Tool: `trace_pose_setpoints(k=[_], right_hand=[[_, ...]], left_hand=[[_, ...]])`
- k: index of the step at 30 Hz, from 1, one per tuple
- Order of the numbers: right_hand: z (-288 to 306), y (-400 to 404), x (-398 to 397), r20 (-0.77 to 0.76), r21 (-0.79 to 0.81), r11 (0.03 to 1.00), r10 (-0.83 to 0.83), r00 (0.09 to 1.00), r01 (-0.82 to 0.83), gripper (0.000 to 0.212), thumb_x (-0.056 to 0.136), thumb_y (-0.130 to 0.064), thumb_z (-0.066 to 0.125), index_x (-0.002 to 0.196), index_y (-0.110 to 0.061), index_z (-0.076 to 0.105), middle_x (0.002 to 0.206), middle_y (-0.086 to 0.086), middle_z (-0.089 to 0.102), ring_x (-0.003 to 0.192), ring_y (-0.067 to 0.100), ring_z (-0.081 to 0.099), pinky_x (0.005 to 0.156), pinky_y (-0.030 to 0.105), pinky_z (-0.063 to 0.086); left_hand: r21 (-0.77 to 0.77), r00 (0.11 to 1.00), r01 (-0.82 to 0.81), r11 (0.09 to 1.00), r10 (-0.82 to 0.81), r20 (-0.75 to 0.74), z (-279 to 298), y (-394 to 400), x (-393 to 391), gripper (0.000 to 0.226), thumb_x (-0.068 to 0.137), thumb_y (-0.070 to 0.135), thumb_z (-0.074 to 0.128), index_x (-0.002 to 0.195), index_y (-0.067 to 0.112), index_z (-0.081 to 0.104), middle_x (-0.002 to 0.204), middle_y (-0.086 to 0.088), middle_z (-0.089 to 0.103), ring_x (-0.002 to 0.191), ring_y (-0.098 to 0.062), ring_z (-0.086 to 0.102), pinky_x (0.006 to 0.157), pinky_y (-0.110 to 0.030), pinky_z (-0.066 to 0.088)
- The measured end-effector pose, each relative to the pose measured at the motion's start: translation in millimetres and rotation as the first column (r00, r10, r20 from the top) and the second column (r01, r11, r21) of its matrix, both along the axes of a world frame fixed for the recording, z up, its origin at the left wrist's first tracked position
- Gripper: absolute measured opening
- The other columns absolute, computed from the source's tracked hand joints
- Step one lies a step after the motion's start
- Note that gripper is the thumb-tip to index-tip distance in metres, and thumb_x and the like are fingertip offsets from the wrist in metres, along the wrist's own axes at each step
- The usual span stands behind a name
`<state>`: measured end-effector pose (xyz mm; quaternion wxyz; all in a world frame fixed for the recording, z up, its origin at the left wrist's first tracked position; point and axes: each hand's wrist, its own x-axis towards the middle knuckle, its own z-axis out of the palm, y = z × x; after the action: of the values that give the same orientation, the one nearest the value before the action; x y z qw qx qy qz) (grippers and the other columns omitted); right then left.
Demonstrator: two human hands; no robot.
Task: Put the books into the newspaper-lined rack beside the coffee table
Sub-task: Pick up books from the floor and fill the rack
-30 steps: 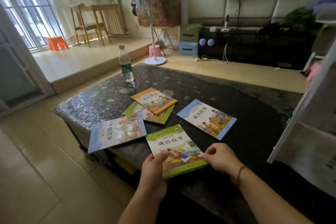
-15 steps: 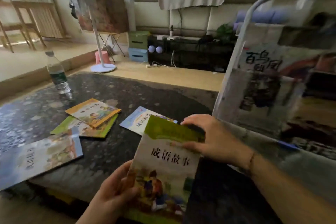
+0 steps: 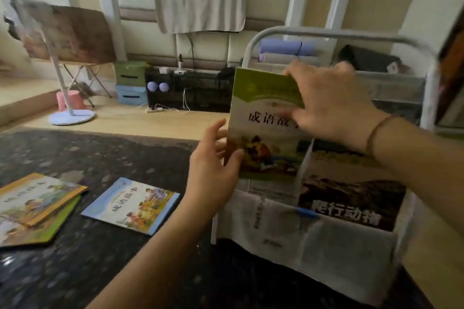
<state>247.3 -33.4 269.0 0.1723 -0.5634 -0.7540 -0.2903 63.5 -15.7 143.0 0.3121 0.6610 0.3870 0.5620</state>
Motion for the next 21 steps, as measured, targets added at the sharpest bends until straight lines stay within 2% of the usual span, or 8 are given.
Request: trace_pose_setpoints(k=[2, 3, 5, 7, 9, 12, 16, 21], right_hand=[[6.8, 9.6, 8.4, 0.01, 0.02, 0.999, -0.034, 0.999, 0.034, 0.049, 0.087, -0.046, 0.064, 0.123, -0.019, 0.044, 0.104, 0.002, 0.062, 0.09, 0.026, 0.059, 0.092, 0.046, 0.038], [7.6, 13.9, 10.6, 0.013, 0.015, 0.998, -0.053, 0.999, 0.053, 0.05, 0.087, -0.049, 0.062, 0.123, -0.019, 0.043, 0.105, 0.002, 0.061, 0.092, 0.026, 0.059, 0.093, 0.045, 0.037], [5.0, 22.6, 11.9, 0.022, 0.003, 0.997, -0.077, 0.997, 0.077, 0.051, 0.087, -0.052, 0.061, 0.122, -0.021, 0.042, 0.107, 0.0, 0.061, 0.094, 0.025, 0.059, 0.094, 0.046, 0.036], [-1.2, 31.5, 12.0, 0.053, 0.021, 0.996, -0.089, 0.995, 0.088, 0.05, 0.086, -0.052, 0.062, 0.121, -0.021, 0.042, 0.109, -0.001, 0.062, 0.095, 0.025, 0.06, 0.096, 0.048, 0.037], [-7.3, 39.1, 13.0, 0.075, 0.048, 0.993, -0.111, 0.991, 0.107, 0.052, 0.086, -0.052, 0.062, 0.122, -0.02, 0.043, 0.11, 0.0, 0.063, 0.095, 0.026, 0.061, 0.097, 0.05, 0.037], [-18.6, 46.1, 14.3, 0.071, 0.054, 0.989, -0.139, 0.988, 0.135, 0.054, 0.086, -0.054, 0.061, 0.123, -0.019, 0.043, 0.11, 0.001, 0.063, 0.096, 0.026, 0.061, 0.096, 0.048, 0.036], [-40.7, 51.3, 15.4, 0.165, 0.103, 0.978, -0.196, 0.967, 0.181, 0.058, 0.084, -0.059, 0.059, 0.123, -0.017, 0.049, 0.111, 0.004, 0.061, 0.102, 0.028, 0.055, 0.093, 0.048, 0.036], [-55.3, 47.1, 10.1, 0.272, 0.172, 0.949, -0.305, 0.913, 0.265, 0.065, 0.078, -0.064, 0.061, 0.12, -0.015, 0.056, 0.114, 0.008, 0.055, 0.104, 0.032, 0.049, 0.093, 0.05, 0.035]], left_hand=[[0.069, 0.999, -0.024, 0.997, 0.027, -0.038, 6.9, 7.4, 17.4, 0.06, 0.093, 0.014, 0.063, 0.142, 0.033, 0.035, 0.12, 0.026, 0.051, 0.108, 0.014, 0.053, 0.084, -0.011, 0.05], [0.094, 0.996, -0.046, 0.995, 0.053, -0.075, 6.1, 9.8, 24.8, 0.062, 0.093, 0.016, 0.061, 0.145, 0.032, 0.031, 0.129, 0.023, 0.048, 0.115, 0.011, 0.049, 0.089, -0.013, 0.049], [0.116, 0.978, -0.085, 0.99, 0.105, -0.179, -2.2, 11.9, 37.1, 0.07, 0.095, 0.017, 0.059, 0.153, 0.029, 0.021, 0.156, 0.01, 0.025, 0.139, -0.003, 0.033, 0.109, -0.029, 0.042], [0.139, 0.946, -0.078, 0.987, 0.118, -0.301, -14.5, 11.7, 44.3, 0.075, 0.096, 0.019, 0.057, 0.155, 0.027, 0.013, 0.162, 0.016, -0.002, 0.15, -0.009, 0.007, 0.119, -0.038, 0.029], [0.126, 0.905, -0.039, 0.991, 0.089, -0.416, -27.0, 12.2, 47.2, 0.076, 0.097, 0.022, 0.055, 0.156, 0.028, 0.007, 0.161, 0.018, -0.015, 0.149, -0.007, -0.008, 0.123, -0.039, 0.017], [0.111, 0.813, -0.048, 0.993, 0.103, -0.573, -43.3, 14.1, 47.1, 0.073, 0.1, 0.031, 0.049, 0.156, 0.027, 0.004, 0.16, 0.01, -0.024, 0.149, -0.014, -0.012, 0.121, -0.036, 0.003], [0.117, 0.676, -0.059, 0.991, 0.126, -0.726, -58.3, 13.0, 50.3, 0.07, 0.102, 0.043, 0.039, 0.156, 0.027, -0.002, 0.16, 0.002, -0.028, 0.148, -0.02, -0.019, 0.121, -0.044, -0.009], [0.055, 0.629, -0.036, 0.998, 0.065, -0.775, -76.6, 11.5, 48.3, 0.069, 0.103, 0.047, 0.031, 0.155, 0.027, -0.009, 0.157, 0.002, -0.034, 0.147, -0.021, -0.024, 0.117, -0.043, -0.013]])
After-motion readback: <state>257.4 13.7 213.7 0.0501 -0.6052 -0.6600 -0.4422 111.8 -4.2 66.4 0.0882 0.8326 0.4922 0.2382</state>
